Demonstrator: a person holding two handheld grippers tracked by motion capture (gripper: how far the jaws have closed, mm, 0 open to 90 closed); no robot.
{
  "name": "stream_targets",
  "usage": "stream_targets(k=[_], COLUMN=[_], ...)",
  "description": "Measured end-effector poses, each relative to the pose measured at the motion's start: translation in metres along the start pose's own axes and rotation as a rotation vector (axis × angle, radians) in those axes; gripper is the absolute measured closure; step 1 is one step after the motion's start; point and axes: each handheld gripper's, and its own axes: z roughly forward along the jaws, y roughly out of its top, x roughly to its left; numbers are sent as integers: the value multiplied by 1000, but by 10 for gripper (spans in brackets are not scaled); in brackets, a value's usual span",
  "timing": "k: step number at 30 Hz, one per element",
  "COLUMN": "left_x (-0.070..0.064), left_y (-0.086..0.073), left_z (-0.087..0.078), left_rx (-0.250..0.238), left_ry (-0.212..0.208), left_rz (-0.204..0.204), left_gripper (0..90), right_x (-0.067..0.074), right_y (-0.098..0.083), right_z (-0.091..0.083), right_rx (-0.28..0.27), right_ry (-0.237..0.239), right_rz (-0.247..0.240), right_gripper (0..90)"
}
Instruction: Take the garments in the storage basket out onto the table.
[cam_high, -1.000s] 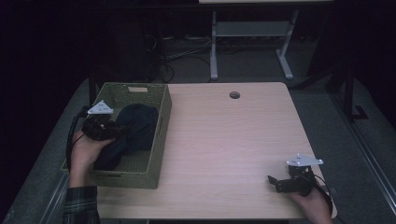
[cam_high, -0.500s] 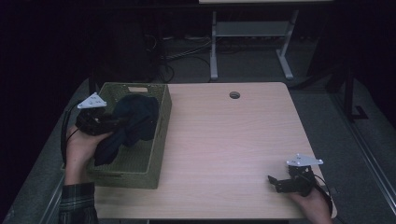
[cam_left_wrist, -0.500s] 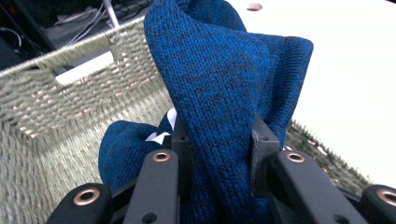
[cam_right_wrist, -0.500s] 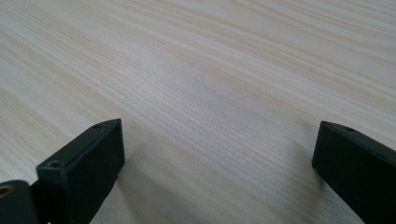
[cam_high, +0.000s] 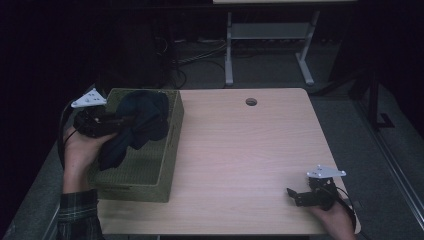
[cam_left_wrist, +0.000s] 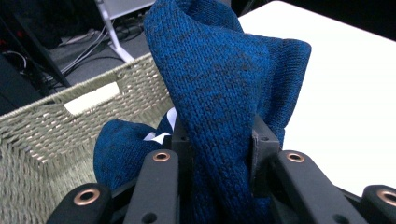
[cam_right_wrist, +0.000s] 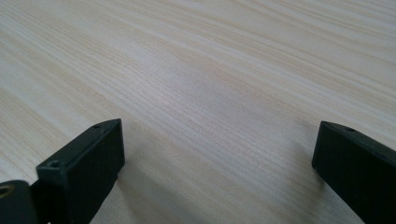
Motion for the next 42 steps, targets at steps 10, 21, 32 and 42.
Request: stream_targets(k=[10, 21, 32, 42], left_x=[-11, -34, -62, -86], left_y=[24, 49, 67, 78], left_z=[-10, 2, 23, 46], left_rx=[-81, -114, -128, -143], left_ry=[-53, -116, -165, -225], left_rz=[12, 47, 84, 95], left_gripper=[702, 701, 700, 700], right_x=[0, 0, 0, 0], right_y=[0, 0, 0, 0], right_z=[0, 0, 0, 0], right_rx=[-1, -1, -1, -1], right_ry=[-1, -1, -1, -1], right_rz=[-1, -1, -1, -1], right_gripper=[21, 21, 20, 20])
